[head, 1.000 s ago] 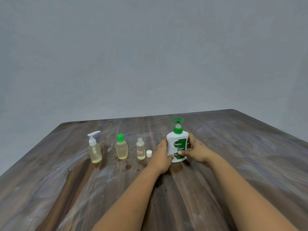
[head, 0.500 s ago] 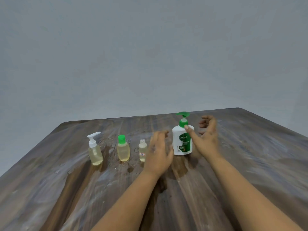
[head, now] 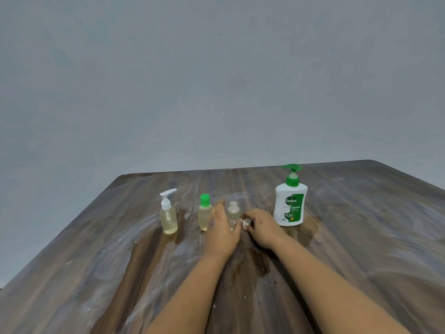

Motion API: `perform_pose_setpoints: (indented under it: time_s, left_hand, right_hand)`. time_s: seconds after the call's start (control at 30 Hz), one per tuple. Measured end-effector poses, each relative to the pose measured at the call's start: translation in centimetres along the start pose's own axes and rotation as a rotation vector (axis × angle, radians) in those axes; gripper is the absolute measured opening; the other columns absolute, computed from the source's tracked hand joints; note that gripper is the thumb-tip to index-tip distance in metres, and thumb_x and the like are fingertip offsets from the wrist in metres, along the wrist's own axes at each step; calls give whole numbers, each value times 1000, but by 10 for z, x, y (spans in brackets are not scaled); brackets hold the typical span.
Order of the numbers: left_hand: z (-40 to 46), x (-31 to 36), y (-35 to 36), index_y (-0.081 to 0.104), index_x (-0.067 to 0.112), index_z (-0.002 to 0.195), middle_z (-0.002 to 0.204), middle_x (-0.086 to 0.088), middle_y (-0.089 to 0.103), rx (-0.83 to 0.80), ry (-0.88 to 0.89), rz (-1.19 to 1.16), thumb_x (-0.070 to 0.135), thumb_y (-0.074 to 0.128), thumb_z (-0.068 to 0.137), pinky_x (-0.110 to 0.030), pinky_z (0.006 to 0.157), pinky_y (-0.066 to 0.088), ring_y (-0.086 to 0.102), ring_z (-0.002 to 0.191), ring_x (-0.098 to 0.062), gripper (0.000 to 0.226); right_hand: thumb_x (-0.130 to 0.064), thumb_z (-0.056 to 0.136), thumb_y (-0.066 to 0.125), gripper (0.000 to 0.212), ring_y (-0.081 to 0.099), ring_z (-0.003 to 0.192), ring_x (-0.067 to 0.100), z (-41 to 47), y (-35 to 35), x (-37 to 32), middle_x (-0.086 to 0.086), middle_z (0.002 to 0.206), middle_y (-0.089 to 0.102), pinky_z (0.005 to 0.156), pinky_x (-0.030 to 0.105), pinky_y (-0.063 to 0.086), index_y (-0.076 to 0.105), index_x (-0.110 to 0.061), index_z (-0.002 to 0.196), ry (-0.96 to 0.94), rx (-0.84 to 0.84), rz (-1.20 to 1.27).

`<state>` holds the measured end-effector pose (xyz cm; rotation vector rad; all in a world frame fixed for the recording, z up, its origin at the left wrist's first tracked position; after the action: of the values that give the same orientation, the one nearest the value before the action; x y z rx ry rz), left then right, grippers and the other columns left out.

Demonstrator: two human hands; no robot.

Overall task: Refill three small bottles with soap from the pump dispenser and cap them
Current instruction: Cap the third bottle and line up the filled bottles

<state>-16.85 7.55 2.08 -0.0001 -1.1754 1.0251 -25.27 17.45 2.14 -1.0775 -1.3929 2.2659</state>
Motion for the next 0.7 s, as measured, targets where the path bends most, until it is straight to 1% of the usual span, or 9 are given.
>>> perform_pose_setpoints:
  time_s: [0.07,0.13,0.2,0.27,0.3,0.37,0.43,0.57,0.7]
  left_hand:
    - [3,-4,2,40,7,141,142,-7,49,-22,-35,-48,16,65,91,-32,109,38,49,130,-22,57]
    - [3,-8,3,52,8,129,124,-9,62,-29,-69,-101,13,64,92,-41,99,47,59,115,-23,39]
    - [2,-8,3,56,9,119,109,-4,66,-42,-93,-142,13,63,93,-41,92,51,64,102,-20,27]
    - [3,-8,3,57,11,115,102,2,64,-42,-88,-141,15,64,93,-35,88,52,63,94,-13,23]
    - [4,-8,3,57,12,114,101,4,64,-39,-80,-134,16,64,93,-32,85,51,61,91,-9,22]
    - [4,-6,3,57,12,114,100,5,63,-41,-76,-139,16,64,93,-30,82,50,59,87,-7,22]
    - [5,-6,4,56,11,114,101,3,64,-46,-75,-153,15,63,94,-33,84,52,60,87,-8,22]
    - [4,-7,4,56,12,117,108,0,66,-55,-75,-144,16,62,94,-36,85,52,63,96,-13,24]
    - [3,-7,4,54,13,121,111,-1,66,-60,-81,-135,17,61,95,-33,85,51,63,101,-16,27]
  right_hand:
    - [-5,89,61,20,59,107,30,1,-13,0,16,110,66,88,28,41,69,-6,108,23,84,59]
    - [-2,89,62,25,59,110,27,4,-36,-6,14,115,64,95,24,41,68,-6,113,24,192,180]
    - [-4,90,64,25,60,106,21,8,-57,-21,8,115,60,95,20,44,69,-12,114,-21,235,305]
    - [-8,91,65,27,61,99,14,12,-66,-38,3,114,59,83,3,41,70,-18,115,-90,171,303]
    - [-8,92,65,28,60,98,12,14,-65,-45,2,115,60,80,1,40,70,-19,116,-115,120,249]
    - [-8,92,63,30,59,103,15,17,-60,-54,3,117,62,86,10,42,69,-19,119,-139,39,103]
    - [-6,93,61,32,57,109,19,20,-54,-57,7,118,62,90,17,38,68,-17,122,-146,5,30]
    - [-3,95,57,33,55,112,22,23,-54,-55,9,121,60,83,13,30,66,-15,124,-152,15,-12]
    - [-6,95,58,32,56,106,18,28,-50,-56,6,118,59,85,14,34,67,-17,124,-152,-40,-22]
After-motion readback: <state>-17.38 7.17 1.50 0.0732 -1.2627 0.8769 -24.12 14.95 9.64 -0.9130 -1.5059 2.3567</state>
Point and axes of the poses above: each hand's wrist, its own z-axis towards the middle knuckle, its own y-axis out of the palm, x = y × z, the point moved 7 cm from there along z, towards the middle knuckle
